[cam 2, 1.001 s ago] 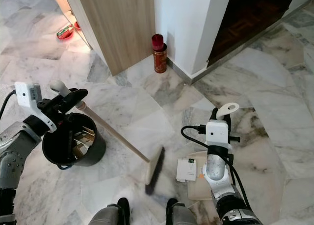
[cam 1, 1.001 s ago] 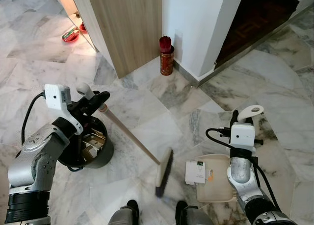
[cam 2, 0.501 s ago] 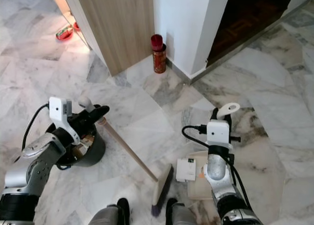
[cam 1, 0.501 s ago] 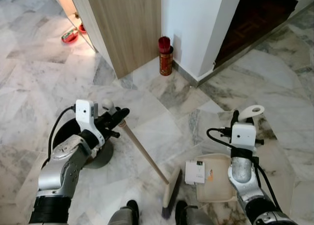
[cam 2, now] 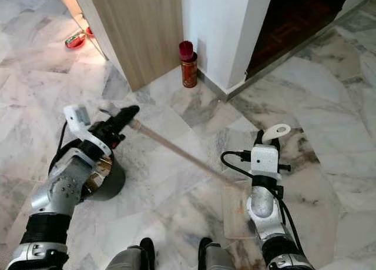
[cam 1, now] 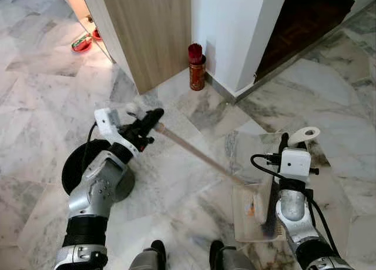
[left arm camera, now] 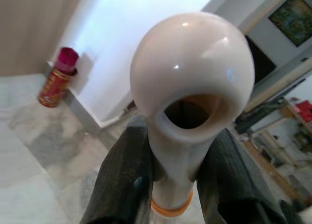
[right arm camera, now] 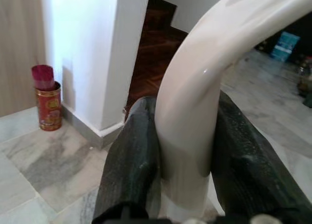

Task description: Sweep floor

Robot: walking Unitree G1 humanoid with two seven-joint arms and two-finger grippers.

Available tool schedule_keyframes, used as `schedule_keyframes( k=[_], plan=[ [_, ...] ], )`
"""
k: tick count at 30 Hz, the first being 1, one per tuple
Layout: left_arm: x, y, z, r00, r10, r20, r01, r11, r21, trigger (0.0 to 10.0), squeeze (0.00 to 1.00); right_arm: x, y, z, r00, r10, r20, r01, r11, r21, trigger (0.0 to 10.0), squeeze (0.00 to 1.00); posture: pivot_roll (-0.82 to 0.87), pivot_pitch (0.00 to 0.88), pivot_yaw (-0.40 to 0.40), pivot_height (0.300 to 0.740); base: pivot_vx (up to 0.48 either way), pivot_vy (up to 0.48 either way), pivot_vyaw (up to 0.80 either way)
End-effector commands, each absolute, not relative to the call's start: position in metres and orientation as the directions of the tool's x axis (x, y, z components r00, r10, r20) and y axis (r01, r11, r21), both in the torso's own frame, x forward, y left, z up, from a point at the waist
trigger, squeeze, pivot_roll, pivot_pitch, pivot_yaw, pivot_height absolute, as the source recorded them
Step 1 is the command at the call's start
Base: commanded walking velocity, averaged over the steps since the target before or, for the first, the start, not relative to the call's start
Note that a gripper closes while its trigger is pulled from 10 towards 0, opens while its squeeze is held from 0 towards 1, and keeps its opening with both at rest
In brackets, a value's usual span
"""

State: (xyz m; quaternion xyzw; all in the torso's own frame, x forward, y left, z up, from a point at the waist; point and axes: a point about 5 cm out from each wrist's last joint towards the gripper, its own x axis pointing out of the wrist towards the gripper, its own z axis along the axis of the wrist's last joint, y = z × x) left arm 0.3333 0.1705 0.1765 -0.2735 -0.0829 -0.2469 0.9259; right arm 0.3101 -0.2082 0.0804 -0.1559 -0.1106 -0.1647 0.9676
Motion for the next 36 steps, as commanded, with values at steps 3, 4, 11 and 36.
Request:
schedule_keyframes(
  k=[3, 4, 11, 36],
  plan=[
    [0.326, 0.198, 0.183, 0.894, -0.353, 0.275, 0.437, 0.818, -0.373, 10.0, 0.00, 0.296, -0.205, 0.047, 0.947, -0.308, 0.088, 0.320, 0.906, -0.276, 10.0, 0.00, 0.14, 0.287, 0.056, 0.740, 0.000, 0.000, 0.00],
    [0.324, 0.205, 0.192, 0.899, -0.333, 0.286, 0.417, 0.851, -0.319, 10.0, 0.00, 0.298, -0.206, 0.048, 0.946, -0.313, 0.080, 0.323, 0.909, -0.263, 10.0, 0.00, 0.15, 0.275, 0.053, 0.740, 0.000, 0.000, 0.00],
    [0.321, 0.204, 0.216, 0.890, -0.332, 0.313, 0.379, 0.920, -0.101, 10.0, 0.00, 0.310, -0.206, 0.056, 0.942, -0.329, 0.071, 0.337, 0.917, -0.213, 10.0, 0.00, 0.17, 0.209, 0.043, 0.740, 0.000, 0.000, 0.00],
    [0.315, 0.179, 0.165, 0.909, -0.384, 0.162, 0.368, 0.922, 0.118, 10.0, 0.00, 0.323, -0.236, 0.101, 0.831, -0.507, 0.229, 0.517, 0.856, 0.020, 10.0, 0.00, 0.13, 0.044, 0.068, 0.740, 0.000, 0.000, 0.00]
  ],
)
